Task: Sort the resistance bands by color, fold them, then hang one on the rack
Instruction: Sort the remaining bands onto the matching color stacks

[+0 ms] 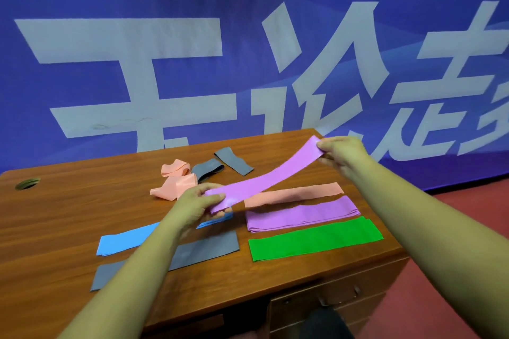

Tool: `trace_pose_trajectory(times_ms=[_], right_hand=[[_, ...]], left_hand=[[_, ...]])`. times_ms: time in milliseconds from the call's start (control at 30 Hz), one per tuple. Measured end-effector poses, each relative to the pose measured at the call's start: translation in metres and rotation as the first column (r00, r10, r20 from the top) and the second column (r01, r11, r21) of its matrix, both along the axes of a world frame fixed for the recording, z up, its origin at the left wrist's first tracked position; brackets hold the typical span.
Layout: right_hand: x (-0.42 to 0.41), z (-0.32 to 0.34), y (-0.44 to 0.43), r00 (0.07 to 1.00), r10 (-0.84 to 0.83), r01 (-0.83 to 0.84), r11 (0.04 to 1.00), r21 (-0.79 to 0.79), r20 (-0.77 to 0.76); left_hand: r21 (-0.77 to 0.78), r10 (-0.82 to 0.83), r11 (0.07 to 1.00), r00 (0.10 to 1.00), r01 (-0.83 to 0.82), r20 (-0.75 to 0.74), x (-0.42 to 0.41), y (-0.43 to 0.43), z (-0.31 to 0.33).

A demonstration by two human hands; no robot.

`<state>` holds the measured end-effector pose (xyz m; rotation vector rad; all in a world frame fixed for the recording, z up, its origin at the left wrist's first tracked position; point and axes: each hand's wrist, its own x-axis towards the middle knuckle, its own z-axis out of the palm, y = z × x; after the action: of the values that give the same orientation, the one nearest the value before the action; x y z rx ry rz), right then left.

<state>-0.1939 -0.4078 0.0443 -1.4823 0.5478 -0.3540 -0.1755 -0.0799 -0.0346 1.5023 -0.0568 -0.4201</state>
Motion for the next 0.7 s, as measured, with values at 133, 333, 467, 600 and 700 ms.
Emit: trace_pose_trajectory(times_ms=[133, 333, 467, 600, 700], right_hand=[[-0.01, -0.033, -0.015, 0.995, 0.0, 0.006, 0.998, 0.067, -0.096], [-0.014, -0.076, -0.02, 0.972, 0.002, -0.023, 0.996, -0.087, -0.234], [-0.024, -0.099, -0.04, 0.959, -0.065, -0.019, 0.956, -0.291, -0.275], [-0.036, -0.111, -0.064, 0.958, -0.149, 0.039, 0.914, -0.404, -0.246], [-0.042, -0.114, -0.077, 0.954, -0.193, 0.064, 0.879, -0.472, -0.23]], left_hand=[[0.134, 0.111, 0.984, 0.993, -0.116, 0.048, 0.011, 0.001, -0.008], [0.294, 0.109, 0.946, 0.989, -0.134, 0.101, 0.002, -0.006, -0.015], [0.336, 0.085, 0.937, 0.996, -0.091, 0.032, -0.01, -0.031, -0.024], [0.416, 0.02, 0.908, 0.997, -0.048, 0.071, -0.013, -0.056, -0.034], [0.473, -0.009, 0.88, 0.995, -0.037, 0.096, -0.011, -0.073, -0.041]])
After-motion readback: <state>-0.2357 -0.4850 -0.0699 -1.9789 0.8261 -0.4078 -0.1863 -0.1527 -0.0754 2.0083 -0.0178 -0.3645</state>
